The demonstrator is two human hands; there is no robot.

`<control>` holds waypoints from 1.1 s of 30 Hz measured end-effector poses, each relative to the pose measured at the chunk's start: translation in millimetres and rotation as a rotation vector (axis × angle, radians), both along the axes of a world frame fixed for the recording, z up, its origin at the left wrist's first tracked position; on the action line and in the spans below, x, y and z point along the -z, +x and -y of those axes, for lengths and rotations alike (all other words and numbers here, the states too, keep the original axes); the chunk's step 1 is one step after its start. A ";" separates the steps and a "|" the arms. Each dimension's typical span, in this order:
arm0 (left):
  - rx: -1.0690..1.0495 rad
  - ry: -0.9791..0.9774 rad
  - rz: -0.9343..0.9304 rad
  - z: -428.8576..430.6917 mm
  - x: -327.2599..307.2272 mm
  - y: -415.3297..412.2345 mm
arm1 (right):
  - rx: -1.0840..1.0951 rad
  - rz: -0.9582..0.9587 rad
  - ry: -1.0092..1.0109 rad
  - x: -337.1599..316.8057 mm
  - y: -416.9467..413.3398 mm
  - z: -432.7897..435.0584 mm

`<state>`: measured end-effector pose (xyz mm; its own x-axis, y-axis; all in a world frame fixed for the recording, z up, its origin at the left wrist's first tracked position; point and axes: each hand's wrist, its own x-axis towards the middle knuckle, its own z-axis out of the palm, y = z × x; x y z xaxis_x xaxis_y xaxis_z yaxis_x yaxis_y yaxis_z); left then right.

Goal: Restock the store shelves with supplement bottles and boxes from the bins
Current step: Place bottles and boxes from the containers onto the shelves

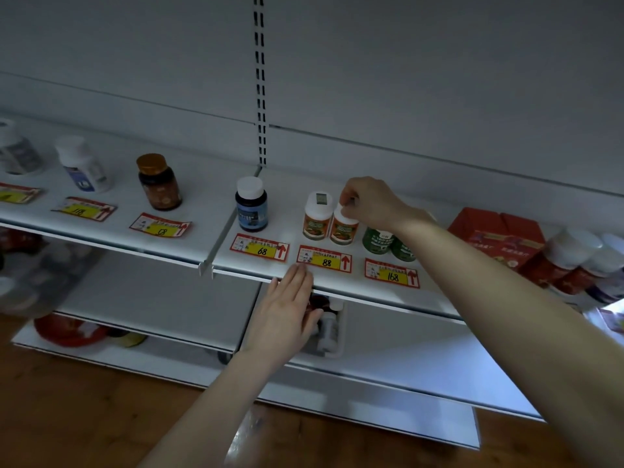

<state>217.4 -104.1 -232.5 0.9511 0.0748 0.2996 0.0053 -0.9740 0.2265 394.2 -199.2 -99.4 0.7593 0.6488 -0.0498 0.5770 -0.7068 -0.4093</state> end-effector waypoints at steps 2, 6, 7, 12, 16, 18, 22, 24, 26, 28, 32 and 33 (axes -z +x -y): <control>-0.007 0.009 0.004 0.3 -0.5 -0.5 | -0.001 0.013 -0.012 0.0 -0.5 -0.2; -0.006 0.019 -0.035 0.2 -1.8 -1.5 | 0.009 0.028 -0.030 0.0 -1.8 0.9; -0.004 0.021 -0.048 -0.5 -2.2 -1.5 | 0.015 0.029 -0.028 0.0 -2.7 1.4; 0.047 -0.007 -0.017 -0.7 -12.0 -5.7 | 0.108 0.118 0.101 -2.5 -14.0 5.5; 0.143 -0.037 0.065 -2.0 -21.5 -15.2 | 0.216 0.165 0.185 -6.8 -36.2 12.0; 0.203 -0.044 0.076 -6.1 -20.8 -23.4 | 0.238 0.212 0.216 -4.8 -53.5 14.7; 0.298 -0.049 -0.009 -21.0 -2.7 -49.1 | 0.284 0.271 0.237 8.8 -96.2 17.3; 0.322 -0.060 -0.085 -32.0 11.8 -64.5 | 0.300 0.270 0.257 18.8 -121.3 18.4; 0.352 -0.071 -0.126 -43.5 26.0 -78.7 | 0.312 0.263 0.266 31.9 -145.2 19.9; 0.356 -0.065 -0.153 -53.8 36.6 -89.5 | 0.323 0.207 0.261 48.7 -164.8 19.9; 0.304 -0.032 -0.246 -70.3 63.0 -97.4 | 0.318 0.109 0.242 89.5 -183.3 17.2; 0.290 -0.044 -0.273 -73.6 71.8 -97.0 | 0.320 0.082 0.230 101.9 -183.6 16.5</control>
